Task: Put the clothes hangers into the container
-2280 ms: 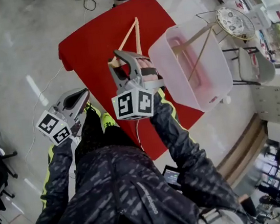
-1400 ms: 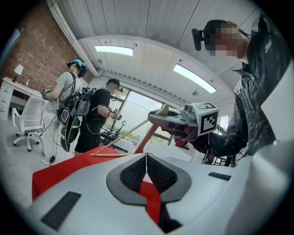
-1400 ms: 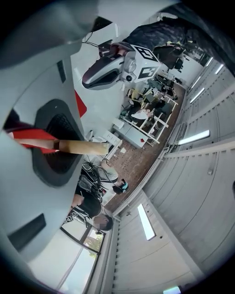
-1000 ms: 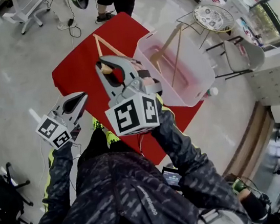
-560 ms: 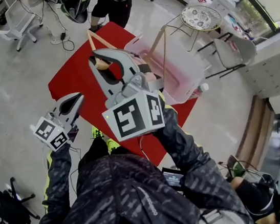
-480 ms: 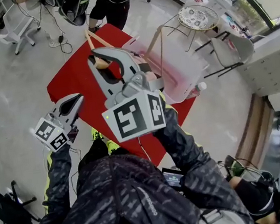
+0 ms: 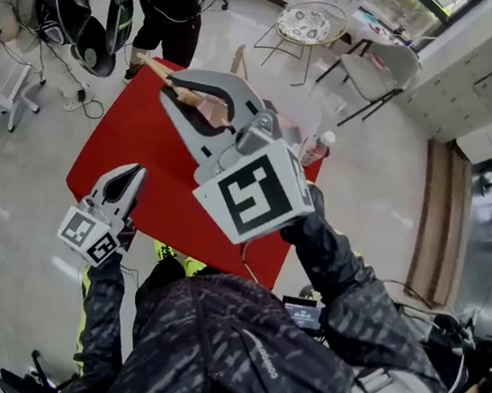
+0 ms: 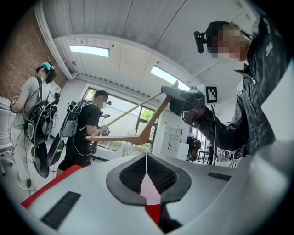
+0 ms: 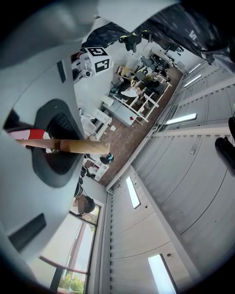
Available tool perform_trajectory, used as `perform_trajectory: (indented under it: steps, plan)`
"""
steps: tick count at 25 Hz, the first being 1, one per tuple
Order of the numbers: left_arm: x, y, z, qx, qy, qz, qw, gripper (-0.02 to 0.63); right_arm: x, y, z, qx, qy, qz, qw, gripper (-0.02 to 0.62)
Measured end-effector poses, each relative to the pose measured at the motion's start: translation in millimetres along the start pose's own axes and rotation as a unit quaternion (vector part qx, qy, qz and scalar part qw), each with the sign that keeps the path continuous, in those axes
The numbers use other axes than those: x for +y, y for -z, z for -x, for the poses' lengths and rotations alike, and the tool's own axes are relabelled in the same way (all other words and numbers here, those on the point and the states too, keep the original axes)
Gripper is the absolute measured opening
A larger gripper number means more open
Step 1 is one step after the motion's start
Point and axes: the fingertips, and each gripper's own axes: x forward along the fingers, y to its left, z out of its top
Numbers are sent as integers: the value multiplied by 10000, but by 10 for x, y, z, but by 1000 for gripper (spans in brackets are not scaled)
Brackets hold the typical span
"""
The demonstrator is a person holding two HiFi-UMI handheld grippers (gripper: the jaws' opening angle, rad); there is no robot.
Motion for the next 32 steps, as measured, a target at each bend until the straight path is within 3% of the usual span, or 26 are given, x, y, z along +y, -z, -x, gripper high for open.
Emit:
perform_trajectory:
  steps: [6,12,15,21,32]
  plan:
    - [-129,7,-293,92,446,-6,9990,12,-253,281,200,383,352,-12,9986,40]
    - [-269,59,-633,248,906,9,9956,12,-511,652,459,627,499,-434,9958,40]
    - [-348,28,-789,332,1100,22,9934,12,-678,759,604,586,549,-697,9943,40]
    - [-523,17,-1038,505,1391,74,9890,12,-1058,979,942,319,806,-1717,9813,40]
    - [-449,149,-1264,687,1639,124,9840,12,-1276,1269,1333,332,950,-2135,9717,40]
